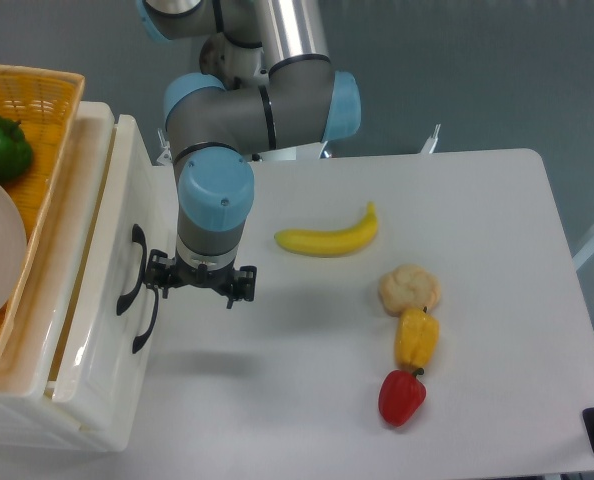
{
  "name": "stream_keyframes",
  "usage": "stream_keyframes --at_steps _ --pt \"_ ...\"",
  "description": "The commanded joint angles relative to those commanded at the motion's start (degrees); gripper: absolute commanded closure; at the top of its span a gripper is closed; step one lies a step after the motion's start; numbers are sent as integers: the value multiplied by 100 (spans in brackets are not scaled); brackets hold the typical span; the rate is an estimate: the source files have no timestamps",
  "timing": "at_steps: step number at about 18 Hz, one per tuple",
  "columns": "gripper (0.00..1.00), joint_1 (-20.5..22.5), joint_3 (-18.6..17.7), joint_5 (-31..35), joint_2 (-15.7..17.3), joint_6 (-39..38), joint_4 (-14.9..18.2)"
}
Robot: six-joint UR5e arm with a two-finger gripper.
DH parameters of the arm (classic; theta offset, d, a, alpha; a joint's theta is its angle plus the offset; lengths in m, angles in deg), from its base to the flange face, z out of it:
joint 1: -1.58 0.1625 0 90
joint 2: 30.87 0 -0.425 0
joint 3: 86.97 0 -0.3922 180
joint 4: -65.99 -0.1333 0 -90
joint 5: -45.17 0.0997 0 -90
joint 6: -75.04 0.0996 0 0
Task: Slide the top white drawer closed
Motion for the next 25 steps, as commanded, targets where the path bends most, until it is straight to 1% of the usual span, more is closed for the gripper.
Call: stream_keyframes --at_steps 10,12,13,14,15,17,20,21,23,25 --pt "0 -18 18 0 9 8 0" --pt "0 52 26 18 9 43 -9" --pt "0 157 52 9 9 43 -26" --pt "0 245 148 9 0 70 -26" --pt "0 368 228 18 0 165 -18" --pt "0 614 264 18 26 438 -18" --pt "0 966 264 52 193 964 -9" --pt "0 1036 264 218 202 1253 17" --pt "0 1089 255 771 307 1860 70" --pt "0 1142 229 1246 325 2309 79"
